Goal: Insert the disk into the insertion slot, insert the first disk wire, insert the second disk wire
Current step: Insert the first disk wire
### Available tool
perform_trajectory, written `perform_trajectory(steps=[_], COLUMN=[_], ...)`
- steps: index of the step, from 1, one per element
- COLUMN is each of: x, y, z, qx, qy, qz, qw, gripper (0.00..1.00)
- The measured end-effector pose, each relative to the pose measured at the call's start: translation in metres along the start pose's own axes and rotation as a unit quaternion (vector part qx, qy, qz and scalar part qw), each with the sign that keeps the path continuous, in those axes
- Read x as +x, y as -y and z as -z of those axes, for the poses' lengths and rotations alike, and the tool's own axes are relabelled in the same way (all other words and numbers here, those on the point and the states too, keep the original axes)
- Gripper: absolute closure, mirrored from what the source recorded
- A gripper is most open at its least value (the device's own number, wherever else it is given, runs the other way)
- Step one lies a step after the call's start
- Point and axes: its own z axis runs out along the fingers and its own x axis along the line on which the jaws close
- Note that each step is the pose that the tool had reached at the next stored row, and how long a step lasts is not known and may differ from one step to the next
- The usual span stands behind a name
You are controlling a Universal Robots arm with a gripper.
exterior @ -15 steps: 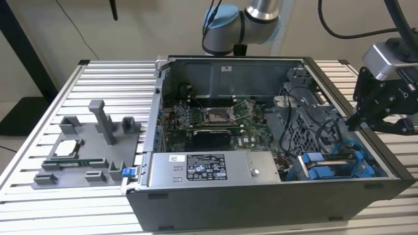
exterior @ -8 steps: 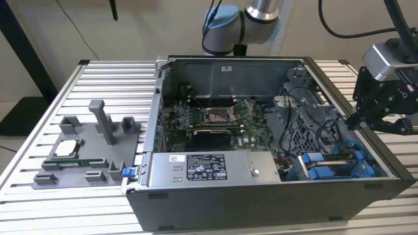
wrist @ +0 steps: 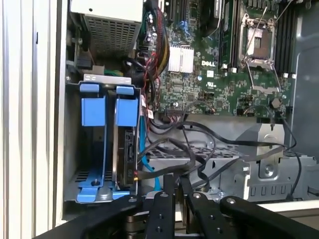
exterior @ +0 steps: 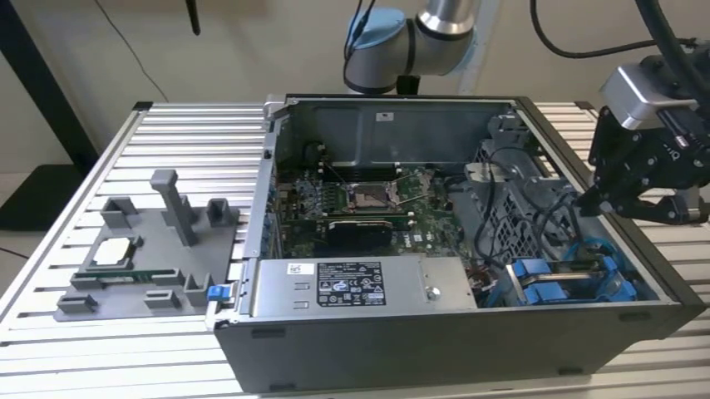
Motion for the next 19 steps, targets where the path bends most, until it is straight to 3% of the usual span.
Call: perform_trajectory(steps=[5,11,13,15,19], x=[-0.001,0.0003,0.0005,0.0006,0.0007], y=[-0.0171,-0.0351,-0.0372,-0.0374,-0.0375], z=[0.0034,0.0034,0.0036,0.0035,0.0035], qx=[0.0,-0.0007,-0.001,-0.0014,-0.0015], qy=[0.0,-0.0035,-0.0069,-0.0157,-0.0169], qz=[0.0,0.002,0.003,0.004,0.004], qw=[1.0,1.0,1.0,0.9999,0.9998], gripper=[1.0,1.0,1.0,1.0,1.0])
